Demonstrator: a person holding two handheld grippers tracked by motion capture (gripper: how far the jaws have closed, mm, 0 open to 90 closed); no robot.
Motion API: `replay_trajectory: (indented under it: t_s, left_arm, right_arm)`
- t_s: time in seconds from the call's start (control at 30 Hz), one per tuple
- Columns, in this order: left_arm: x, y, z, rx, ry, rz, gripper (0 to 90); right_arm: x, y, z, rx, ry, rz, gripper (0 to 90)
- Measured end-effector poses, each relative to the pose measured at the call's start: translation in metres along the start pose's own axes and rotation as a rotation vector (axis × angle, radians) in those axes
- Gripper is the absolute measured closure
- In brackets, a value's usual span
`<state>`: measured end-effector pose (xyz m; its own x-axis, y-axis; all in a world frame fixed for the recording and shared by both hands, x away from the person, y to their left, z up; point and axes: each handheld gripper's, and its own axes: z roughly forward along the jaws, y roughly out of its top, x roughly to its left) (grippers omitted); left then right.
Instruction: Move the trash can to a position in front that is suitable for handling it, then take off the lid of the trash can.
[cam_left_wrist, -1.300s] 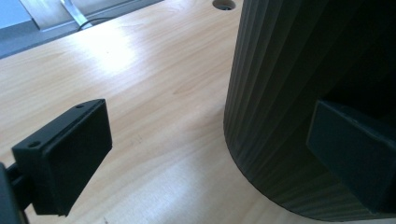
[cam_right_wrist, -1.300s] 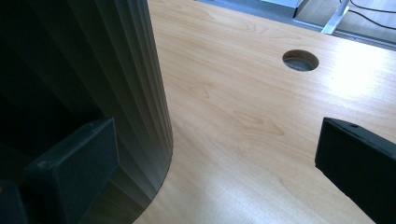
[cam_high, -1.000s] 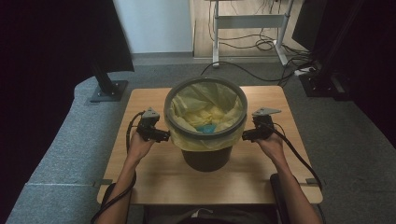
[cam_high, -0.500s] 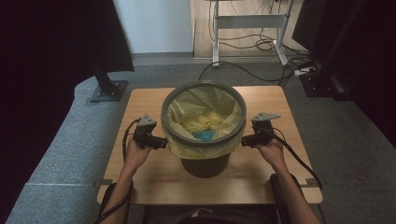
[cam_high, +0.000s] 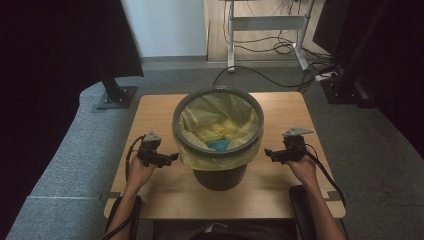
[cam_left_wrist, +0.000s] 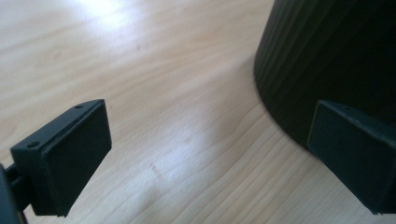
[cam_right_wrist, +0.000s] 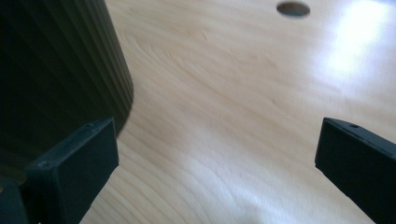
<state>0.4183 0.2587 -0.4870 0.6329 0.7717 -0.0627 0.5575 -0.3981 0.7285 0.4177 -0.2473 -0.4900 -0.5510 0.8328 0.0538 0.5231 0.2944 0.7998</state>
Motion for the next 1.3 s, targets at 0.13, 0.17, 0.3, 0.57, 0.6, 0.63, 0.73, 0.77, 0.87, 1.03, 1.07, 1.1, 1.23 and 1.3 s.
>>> replay_trajectory:
  t_s: [0.13,0.17,0.3,0.57,0.6,0.63,0.73,0.77,0.87,1.03,1.07,1.1,1.23,1.3]
  left_arm:
    - [0.009,-0.011,0.007,0.019,0.011,-0.017,0.0]
    - [0.010,-0.013,0.008,0.021,0.011,-0.022,0.0]
    - [0.012,-0.019,0.013,0.033,0.001,-0.028,0.0]
    - [0.014,-0.029,0.028,0.091,0.020,-0.016,0.0]
    - [0.015,-0.030,0.030,0.100,0.023,-0.012,0.0]
    - [0.015,-0.031,0.032,0.112,0.027,-0.008,0.0]
    - [0.015,-0.035,0.036,0.135,0.029,-0.010,0.0]
    - [0.015,-0.036,0.037,0.138,0.026,-0.014,0.0]
    - [0.015,-0.039,0.041,0.143,0.050,0.010,0.0]
    - [0.017,-0.041,0.042,0.116,0.066,-0.002,0.0]
    - [0.017,-0.041,0.042,0.116,0.065,-0.001,0.0]
    - [0.017,-0.041,0.042,0.117,0.062,0.003,0.0]
    - [0.017,-0.040,0.042,0.124,0.061,0.000,0.0]
    - [0.017,-0.040,0.042,0.128,0.065,-0.005,0.0]
  right_arm:
    - [-0.011,-0.015,0.003,0.032,-0.021,0.025,0.0]
    - [-0.014,-0.020,0.005,0.044,-0.026,0.033,0.0]
    - [-0.025,-0.035,0.008,0.095,-0.067,0.035,0.0]
    - [-0.041,-0.052,0.007,0.117,-0.102,0.064,0.0]
    - [-0.042,-0.054,0.008,0.123,-0.112,0.061,0.0]
    - [-0.043,-0.056,0.008,0.131,-0.116,0.061,0.0]
    - [-0.046,-0.061,0.010,0.138,-0.110,0.077,0.0]
    - [-0.046,-0.063,0.011,0.143,-0.113,0.074,0.0]
    - [-0.048,-0.067,0.012,0.148,-0.115,0.085,0.0]
    - [-0.045,-0.071,0.013,0.128,-0.133,0.050,0.0]
    - [-0.045,-0.072,0.013,0.127,-0.132,0.049,0.0]
    - [-0.045,-0.072,0.013,0.127,-0.131,0.048,0.0]
    - [-0.044,-0.072,0.013,0.126,-0.130,0.046,0.0]
    - [-0.044,-0.072,0.012,0.126,-0.128,0.046,0.0]
